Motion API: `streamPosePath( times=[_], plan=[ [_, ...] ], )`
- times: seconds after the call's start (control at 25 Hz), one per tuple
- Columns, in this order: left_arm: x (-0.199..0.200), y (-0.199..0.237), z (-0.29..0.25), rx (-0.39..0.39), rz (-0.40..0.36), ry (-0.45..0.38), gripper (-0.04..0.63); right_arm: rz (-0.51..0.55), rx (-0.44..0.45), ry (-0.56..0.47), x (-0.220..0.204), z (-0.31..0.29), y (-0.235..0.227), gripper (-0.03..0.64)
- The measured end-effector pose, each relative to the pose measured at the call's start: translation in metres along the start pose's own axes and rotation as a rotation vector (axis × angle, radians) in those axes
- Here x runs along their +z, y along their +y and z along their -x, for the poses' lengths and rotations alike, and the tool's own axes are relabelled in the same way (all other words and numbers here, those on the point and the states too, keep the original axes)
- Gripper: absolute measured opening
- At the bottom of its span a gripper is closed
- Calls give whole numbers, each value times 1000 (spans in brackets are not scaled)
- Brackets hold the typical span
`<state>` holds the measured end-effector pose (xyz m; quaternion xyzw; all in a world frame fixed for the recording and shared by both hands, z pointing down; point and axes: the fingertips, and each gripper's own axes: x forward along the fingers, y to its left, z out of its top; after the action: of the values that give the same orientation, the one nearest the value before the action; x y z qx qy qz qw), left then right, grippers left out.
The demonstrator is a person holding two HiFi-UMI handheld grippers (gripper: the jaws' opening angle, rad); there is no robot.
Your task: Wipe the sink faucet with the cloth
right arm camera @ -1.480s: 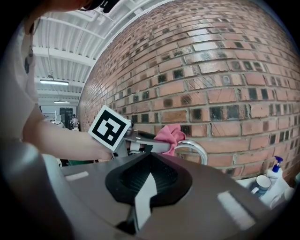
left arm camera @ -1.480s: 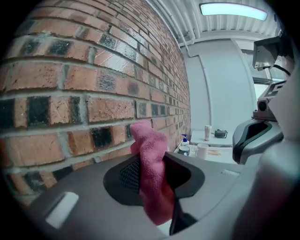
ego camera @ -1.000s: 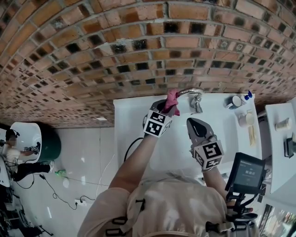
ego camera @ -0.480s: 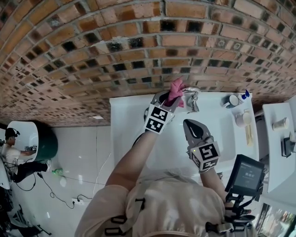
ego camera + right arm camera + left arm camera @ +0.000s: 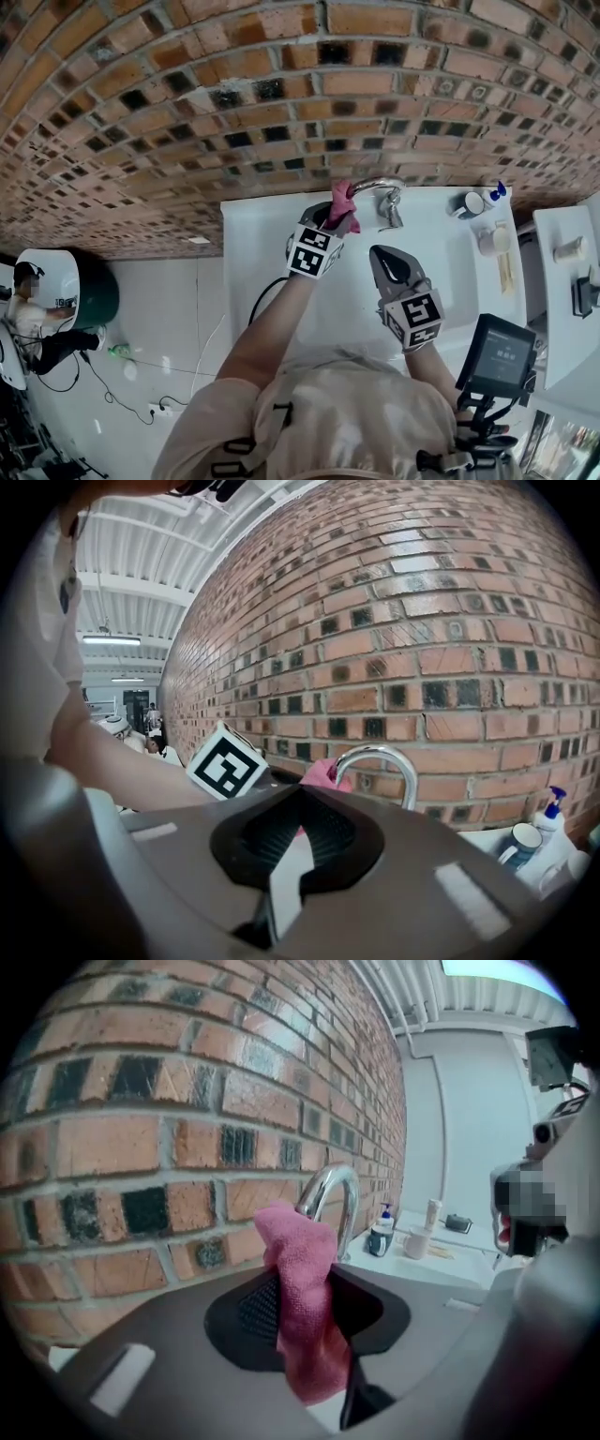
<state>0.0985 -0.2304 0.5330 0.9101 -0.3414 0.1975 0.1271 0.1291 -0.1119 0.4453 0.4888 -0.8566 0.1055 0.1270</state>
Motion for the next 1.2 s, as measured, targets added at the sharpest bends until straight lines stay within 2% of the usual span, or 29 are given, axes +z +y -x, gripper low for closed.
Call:
streamPosePath(
  times=[0.28,0.36,0.56,0.84,1.0,1.2],
  plan=[
    [94,-44,27,-33,-55,-279,120,11,-18,-114,41,12,0,-6],
    [111,-58,24,-58,-94,-308,119,18,-27,-141,50,18,0,-6],
    [109,-74,-12,-136,-126,-249,116,44,-90,-173,63,33,-12,-6],
    [96,-91,-34,-187,-187,-247,111,52,-141,-192,67,45,-36,-6],
    [67,-103,-67,-244,-152,-133,112,27,-188,-176,59,46,-57,-6],
    [23,-103,-93,-241,-121,-6,112,16,-213,-155,44,47,-70,-6]
  ],
)
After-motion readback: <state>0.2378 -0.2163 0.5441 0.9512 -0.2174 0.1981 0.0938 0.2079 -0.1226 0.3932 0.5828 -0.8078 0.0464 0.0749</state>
